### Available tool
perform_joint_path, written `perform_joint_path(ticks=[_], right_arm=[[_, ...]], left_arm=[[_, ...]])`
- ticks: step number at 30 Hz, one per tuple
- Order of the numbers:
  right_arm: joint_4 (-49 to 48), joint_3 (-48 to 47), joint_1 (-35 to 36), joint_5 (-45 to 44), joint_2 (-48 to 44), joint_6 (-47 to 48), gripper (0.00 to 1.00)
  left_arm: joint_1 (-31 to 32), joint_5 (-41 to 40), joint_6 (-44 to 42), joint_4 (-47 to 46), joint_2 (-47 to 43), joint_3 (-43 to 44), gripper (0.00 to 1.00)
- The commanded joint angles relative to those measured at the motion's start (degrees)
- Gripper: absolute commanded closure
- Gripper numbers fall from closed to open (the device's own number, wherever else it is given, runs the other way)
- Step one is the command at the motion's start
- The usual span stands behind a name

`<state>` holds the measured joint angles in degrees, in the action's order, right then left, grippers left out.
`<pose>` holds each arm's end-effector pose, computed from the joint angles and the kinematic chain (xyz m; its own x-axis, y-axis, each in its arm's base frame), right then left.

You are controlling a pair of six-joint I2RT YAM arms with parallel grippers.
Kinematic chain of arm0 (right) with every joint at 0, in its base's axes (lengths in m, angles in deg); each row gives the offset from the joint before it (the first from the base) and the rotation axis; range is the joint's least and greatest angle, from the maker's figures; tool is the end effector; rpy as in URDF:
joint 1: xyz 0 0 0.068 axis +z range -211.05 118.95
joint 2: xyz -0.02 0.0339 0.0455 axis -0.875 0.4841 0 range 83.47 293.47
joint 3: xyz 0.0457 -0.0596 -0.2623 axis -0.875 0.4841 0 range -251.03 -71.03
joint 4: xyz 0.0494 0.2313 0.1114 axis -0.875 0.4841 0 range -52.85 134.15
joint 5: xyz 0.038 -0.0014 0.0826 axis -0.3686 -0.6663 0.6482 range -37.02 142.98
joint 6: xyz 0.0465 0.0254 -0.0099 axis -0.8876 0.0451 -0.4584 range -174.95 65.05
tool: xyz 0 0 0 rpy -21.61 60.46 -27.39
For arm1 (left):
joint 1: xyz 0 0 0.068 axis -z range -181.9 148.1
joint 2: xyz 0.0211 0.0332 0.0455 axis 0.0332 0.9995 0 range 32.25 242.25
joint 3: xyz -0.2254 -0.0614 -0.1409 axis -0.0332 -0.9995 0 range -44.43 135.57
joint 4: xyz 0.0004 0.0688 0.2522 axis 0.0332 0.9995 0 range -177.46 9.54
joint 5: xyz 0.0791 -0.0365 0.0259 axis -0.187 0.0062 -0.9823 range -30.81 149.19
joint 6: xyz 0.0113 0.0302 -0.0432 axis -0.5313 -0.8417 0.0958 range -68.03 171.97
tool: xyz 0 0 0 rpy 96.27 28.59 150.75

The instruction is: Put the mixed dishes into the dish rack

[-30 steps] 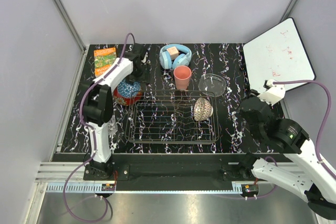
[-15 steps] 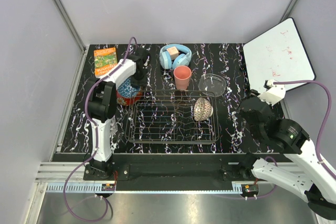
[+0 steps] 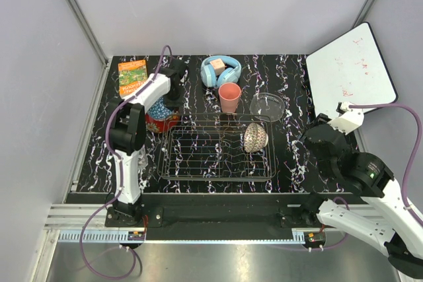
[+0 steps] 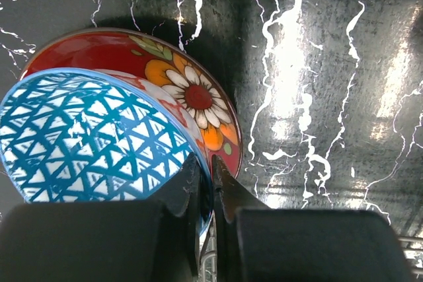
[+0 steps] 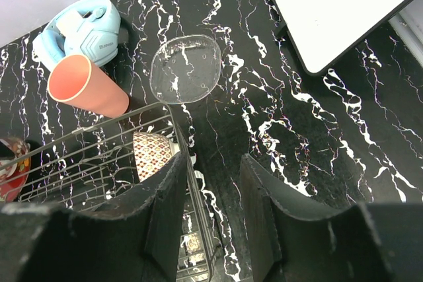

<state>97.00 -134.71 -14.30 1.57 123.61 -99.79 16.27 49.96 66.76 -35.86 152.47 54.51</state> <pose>0.0863 0.0510 0.3796 -0.3037 0.3190 -0.8978 0.2701 0.9325 0.2399 0.4150 -0.1302 0.2043 -0.9451 0.0451 -0.3237 0.0225 0.9971 0.0731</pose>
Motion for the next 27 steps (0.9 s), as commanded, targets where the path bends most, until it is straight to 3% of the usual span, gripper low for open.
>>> perform_joint_path(ticks=[1,9,12,15,16,20,22,27], right_arm=[[0.1,0.0,-0.1,-1.3,0.1,-0.9,0.54],[0.2,-0.2,-0.1,-2.9,0.8,0.2,0.54],[0.3,-0.7,-0.1,-3.6,0.2,0.5,0.54],[0.3,-1.0,-0.1,-4.6,-0.1,0.7,0.54],[0.4,-1.0,-0.1,-4.9,-0.1,0.5,0.55],[0.6,-0.1,-0.1,-4.7,-0.1,-1.0,0.55],[0.6,0.0,-0.1,-4.6,-0.3,-1.3,0.55],[1.8,-0.7,-0.1,-4.7,-0.6,-1.4,0.55]], left_arm=[[0.1,6.8,-0.5,-1.3,-6.6,2.3,1.0],[1.9,16.9,-4.7,-0.6,-25.8,11.1,1.0],[8.1,17.2,-8.8,-0.6,-34.2,7.3,1.0],[14.0,24.9,-10.4,0.2,-41.5,1.6,1.0],[15.0,31.5,-9.6,-0.1,-43.0,0.0,1.0],[15.4,47.3,0.1,-1.3,-43.4,-5.1,1.0],[16.9,54.5,8.7,-9.6,-43.1,-10.2,1.0],[23.1,61.0,20.6,-23.8,-38.4,-15.2,1.0]])
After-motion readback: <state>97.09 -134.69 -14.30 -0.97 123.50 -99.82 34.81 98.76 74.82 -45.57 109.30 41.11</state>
